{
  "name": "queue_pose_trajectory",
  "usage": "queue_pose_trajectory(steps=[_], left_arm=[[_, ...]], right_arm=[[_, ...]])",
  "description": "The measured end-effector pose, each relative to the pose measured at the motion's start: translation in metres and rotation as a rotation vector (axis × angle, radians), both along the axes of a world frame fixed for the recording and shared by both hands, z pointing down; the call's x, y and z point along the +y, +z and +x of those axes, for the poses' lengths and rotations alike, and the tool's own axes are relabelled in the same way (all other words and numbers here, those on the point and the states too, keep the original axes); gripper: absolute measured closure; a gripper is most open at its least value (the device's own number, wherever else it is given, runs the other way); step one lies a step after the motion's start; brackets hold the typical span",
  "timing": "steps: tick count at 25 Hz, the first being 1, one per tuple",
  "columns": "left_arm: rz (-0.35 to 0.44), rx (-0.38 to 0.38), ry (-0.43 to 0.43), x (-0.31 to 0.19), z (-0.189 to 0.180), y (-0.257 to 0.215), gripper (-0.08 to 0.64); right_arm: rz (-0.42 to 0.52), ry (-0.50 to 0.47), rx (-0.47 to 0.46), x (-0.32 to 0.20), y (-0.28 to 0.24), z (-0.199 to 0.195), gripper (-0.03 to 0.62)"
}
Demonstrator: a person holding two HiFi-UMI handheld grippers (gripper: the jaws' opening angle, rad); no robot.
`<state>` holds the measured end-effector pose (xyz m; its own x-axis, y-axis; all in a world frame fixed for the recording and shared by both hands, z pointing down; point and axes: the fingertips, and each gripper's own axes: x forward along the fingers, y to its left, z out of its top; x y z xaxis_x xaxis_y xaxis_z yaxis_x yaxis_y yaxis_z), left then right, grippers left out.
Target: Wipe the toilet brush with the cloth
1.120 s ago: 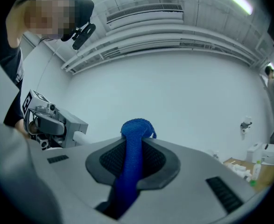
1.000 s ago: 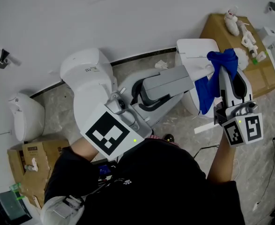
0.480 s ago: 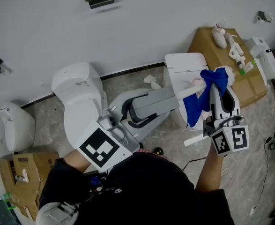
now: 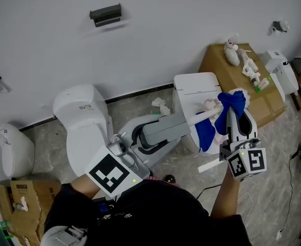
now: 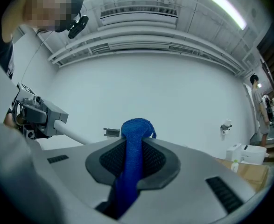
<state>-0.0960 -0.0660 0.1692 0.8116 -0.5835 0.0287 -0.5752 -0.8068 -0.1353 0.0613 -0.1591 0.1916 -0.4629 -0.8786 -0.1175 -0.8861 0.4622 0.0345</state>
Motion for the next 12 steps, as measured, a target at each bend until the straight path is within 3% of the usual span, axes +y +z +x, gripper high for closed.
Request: queue_pose_trajectory(steps=[12], left_arm=[[0.010,-0.036,0.008,0.003,0.008,0.003,0.397]], right_arm=[[-0.010,0.042,-0.029,0.004,0.005,0.015,0.526]])
